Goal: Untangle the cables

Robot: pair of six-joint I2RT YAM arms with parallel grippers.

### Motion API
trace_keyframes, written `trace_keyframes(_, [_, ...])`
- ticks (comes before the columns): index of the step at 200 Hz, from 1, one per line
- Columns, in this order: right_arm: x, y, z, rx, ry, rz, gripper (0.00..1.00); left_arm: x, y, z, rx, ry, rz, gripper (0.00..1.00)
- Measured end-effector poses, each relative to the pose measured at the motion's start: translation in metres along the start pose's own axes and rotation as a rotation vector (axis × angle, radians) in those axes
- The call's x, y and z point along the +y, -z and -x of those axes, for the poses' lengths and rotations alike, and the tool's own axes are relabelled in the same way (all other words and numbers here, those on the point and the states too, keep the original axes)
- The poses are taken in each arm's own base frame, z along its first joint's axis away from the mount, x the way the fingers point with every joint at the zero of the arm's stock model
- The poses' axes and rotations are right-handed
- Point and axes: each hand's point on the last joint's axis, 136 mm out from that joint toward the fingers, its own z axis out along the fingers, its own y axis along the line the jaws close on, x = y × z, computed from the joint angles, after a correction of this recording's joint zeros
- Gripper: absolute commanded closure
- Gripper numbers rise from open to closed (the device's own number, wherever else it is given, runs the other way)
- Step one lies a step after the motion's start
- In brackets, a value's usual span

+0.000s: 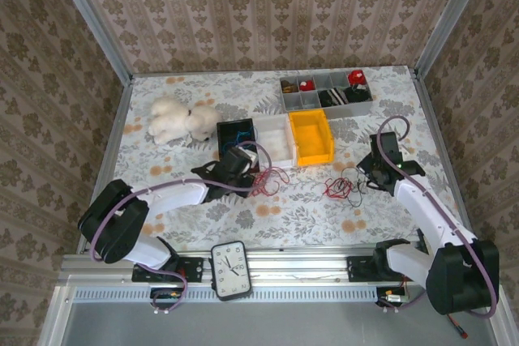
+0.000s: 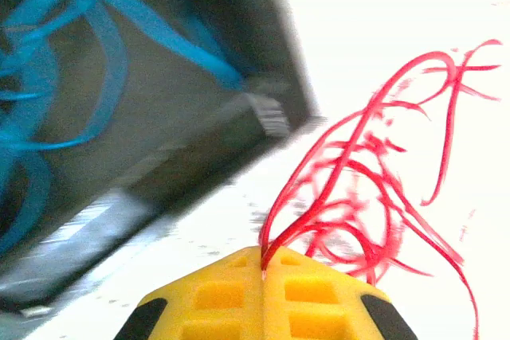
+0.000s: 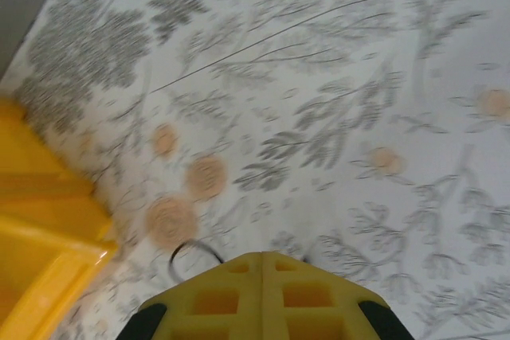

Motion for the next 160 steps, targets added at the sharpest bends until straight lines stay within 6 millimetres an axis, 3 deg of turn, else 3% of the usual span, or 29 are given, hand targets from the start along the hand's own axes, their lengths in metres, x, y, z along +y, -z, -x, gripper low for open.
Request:
trace_keyframes(7, [0.007,-0.001,-0.003,0.014,0.019,0.027,1.0,-0.015,0.002,0.0,-0.002,-0.041,-0.049,0.43])
trace_keyframes(23, [0.019,-0.004,-0.011,0.044,0.049,0.07,1.0,-0.042,0.009,0.008,-0.026,-0.118,-0.136,0.29])
trace_keyframes(60, [0.032,-0.012,-0.023,0.098,0.066,0.111,1.0,-0.087,0.034,0.062,-0.163,-0.268,-0.242,0.25])
trace_keyframes(81, [0.034,-0.014,-0.025,0.108,0.066,0.117,1.0,-0.123,0.034,0.099,-0.225,-0.36,-0.312,0.22])
trace_keyframes(94, [0.034,-0.014,-0.025,0.108,0.066,0.118,1.0,-0.147,0.021,0.114,-0.235,-0.413,-0.36,0.2])
trace_keyframes(115, [0.034,-0.014,-0.025,0.11,0.066,0.118,1.0,-0.174,-0.012,0.116,-0.196,-0.468,-0.416,0.21])
trace_keyframes(139, [0.034,-0.014,-0.024,0.112,0.061,0.119,1.0,-0.188,-0.047,0.104,-0.128,-0.495,-0.458,0.23])
trace_keyframes(160, [0.033,-0.012,-0.022,0.112,0.06,0.126,1.0,-0.197,-0.065,0.1,-0.092,-0.504,-0.489,0.24])
